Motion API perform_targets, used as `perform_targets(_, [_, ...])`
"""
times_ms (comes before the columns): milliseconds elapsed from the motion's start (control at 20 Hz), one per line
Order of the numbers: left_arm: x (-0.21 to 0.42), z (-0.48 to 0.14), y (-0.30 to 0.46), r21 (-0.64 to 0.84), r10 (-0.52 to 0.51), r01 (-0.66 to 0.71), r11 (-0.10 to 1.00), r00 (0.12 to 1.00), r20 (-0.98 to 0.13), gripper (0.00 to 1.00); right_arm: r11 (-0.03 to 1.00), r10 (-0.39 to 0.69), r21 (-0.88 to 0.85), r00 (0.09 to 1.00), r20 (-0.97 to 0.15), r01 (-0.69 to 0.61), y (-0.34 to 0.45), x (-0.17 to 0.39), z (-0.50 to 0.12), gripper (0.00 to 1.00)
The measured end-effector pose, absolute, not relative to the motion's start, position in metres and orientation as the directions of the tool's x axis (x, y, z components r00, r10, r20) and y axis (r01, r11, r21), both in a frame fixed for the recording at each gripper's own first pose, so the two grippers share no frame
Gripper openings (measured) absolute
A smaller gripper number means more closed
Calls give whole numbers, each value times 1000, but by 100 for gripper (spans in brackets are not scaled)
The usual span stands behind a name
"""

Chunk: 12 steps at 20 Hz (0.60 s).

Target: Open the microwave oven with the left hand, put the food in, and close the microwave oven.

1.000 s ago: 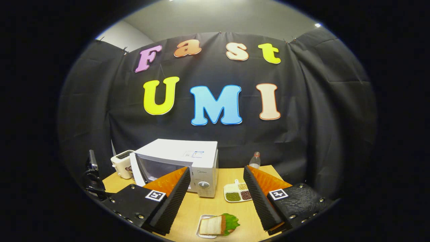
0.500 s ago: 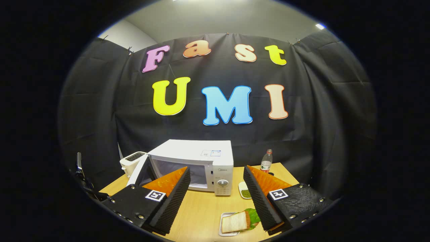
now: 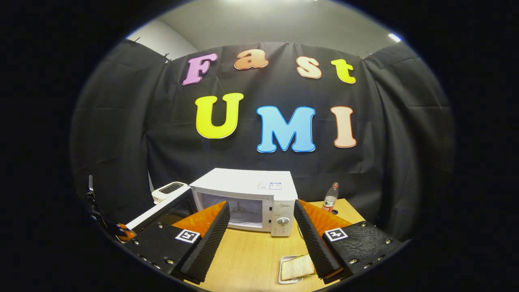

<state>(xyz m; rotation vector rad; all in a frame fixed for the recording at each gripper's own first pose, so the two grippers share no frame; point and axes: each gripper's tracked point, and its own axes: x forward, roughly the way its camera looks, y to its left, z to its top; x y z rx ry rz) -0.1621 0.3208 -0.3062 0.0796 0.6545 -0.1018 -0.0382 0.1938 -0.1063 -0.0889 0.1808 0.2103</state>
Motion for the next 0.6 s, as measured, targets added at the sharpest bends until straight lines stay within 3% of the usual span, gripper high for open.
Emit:
perform_targets(500, [-160, -310, 331, 38, -103, 154, 987, 805, -584, 11, 966, 200, -122, 958, -208, -228, 182, -32, -106, 96])
perform_targets(600, [-172, -303, 338, 25, -96, 136, 990, 806, -585, 22, 968, 190, -123, 958, -213, -219, 171, -30, -107, 96])
